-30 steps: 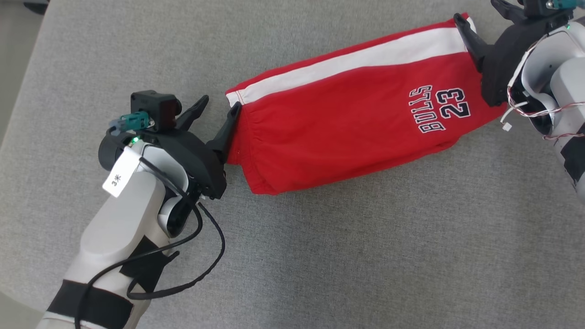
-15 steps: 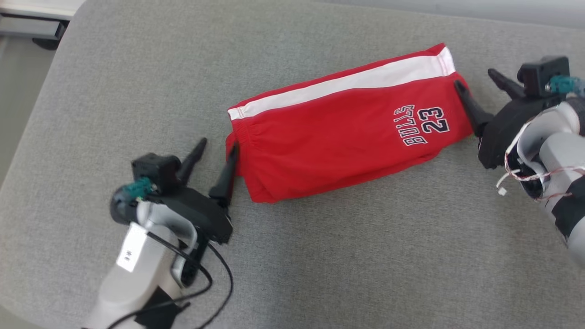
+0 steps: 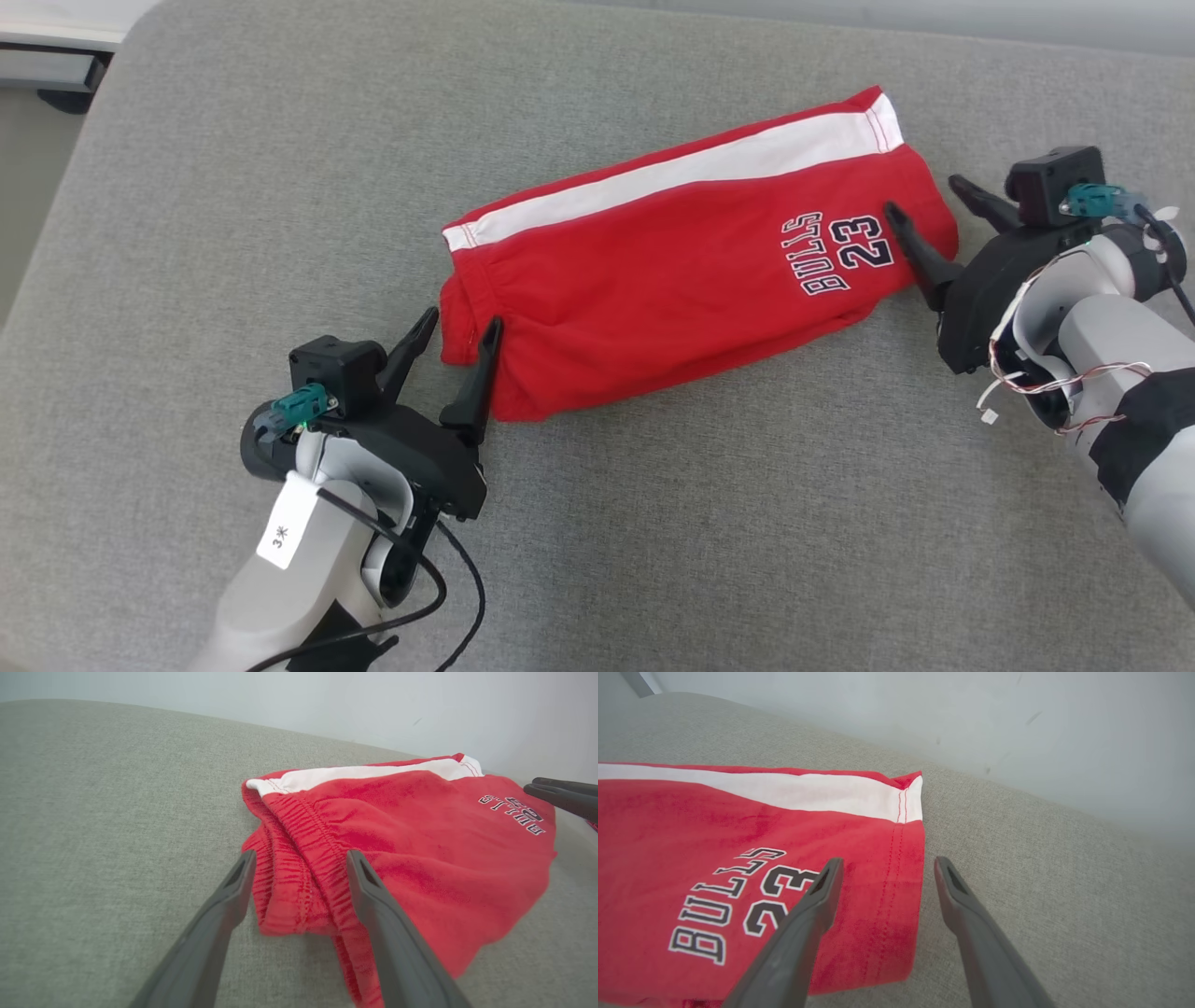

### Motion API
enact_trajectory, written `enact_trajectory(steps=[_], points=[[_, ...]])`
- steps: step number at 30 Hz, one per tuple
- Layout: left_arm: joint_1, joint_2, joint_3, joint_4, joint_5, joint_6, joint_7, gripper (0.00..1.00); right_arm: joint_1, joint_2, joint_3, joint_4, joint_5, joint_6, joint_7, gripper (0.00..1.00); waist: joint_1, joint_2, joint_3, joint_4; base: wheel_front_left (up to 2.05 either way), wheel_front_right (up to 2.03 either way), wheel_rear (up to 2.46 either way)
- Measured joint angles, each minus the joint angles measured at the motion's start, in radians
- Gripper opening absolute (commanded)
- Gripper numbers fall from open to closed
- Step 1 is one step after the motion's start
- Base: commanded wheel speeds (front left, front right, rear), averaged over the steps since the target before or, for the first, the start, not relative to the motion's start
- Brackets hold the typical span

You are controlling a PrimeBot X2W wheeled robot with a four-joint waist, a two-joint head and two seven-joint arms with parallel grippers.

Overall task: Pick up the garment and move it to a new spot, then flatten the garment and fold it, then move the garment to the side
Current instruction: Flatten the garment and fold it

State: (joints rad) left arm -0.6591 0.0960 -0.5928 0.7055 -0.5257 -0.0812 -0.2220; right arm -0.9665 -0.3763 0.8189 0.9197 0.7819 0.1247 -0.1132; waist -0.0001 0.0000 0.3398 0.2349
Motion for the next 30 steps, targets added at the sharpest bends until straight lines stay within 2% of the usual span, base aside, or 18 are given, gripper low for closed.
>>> enact_trajectory(steps=[19, 20, 21, 22, 30], points=[[-0.014, -0.031, 0.025, 0.103, -0.107, -0.026, 0.109, 1.00, -0.001, 0.017, 0.061, 0.022, 0.057, 0.000, 0.114, 1.00, 0.0000, 0.0000, 0.016, -0.019, 0.00, 0.00, 0.00], [-0.020, -0.033, 0.024, 0.108, -0.119, -0.026, 0.116, 0.82, -0.001, 0.017, 0.063, 0.020, 0.063, 0.000, 0.120, 0.79, 0.0000, -0.0001, 0.017, -0.018, 0.00, 0.00, 0.00], [-0.024, -0.033, 0.027, 0.111, -0.120, -0.027, 0.117, 0.27, -0.001, 0.016, 0.067, 0.015, 0.064, 0.000, 0.123, 0.24, -0.0001, -0.0001, 0.019, -0.017, 0.00, 0.00, 0.00], [-0.025, -0.036, 0.034, 0.115, -0.135, -0.035, 0.121, 0.00, -0.002, 0.016, 0.068, 0.011, 0.068, 0.000, 0.123, 0.00, 0.0000, -0.0001, 0.021, -0.016, 0.00, 0.00, 0.00], [-0.037, -0.041, 0.035, 0.134, -0.172, -0.042, 0.147, 0.00, -0.002, 0.013, 0.073, -0.021, 0.113, 0.002, 0.139, 0.00, 0.0002, -0.0001, 0.024, -0.014, 0.00, 0.00, 0.00]])
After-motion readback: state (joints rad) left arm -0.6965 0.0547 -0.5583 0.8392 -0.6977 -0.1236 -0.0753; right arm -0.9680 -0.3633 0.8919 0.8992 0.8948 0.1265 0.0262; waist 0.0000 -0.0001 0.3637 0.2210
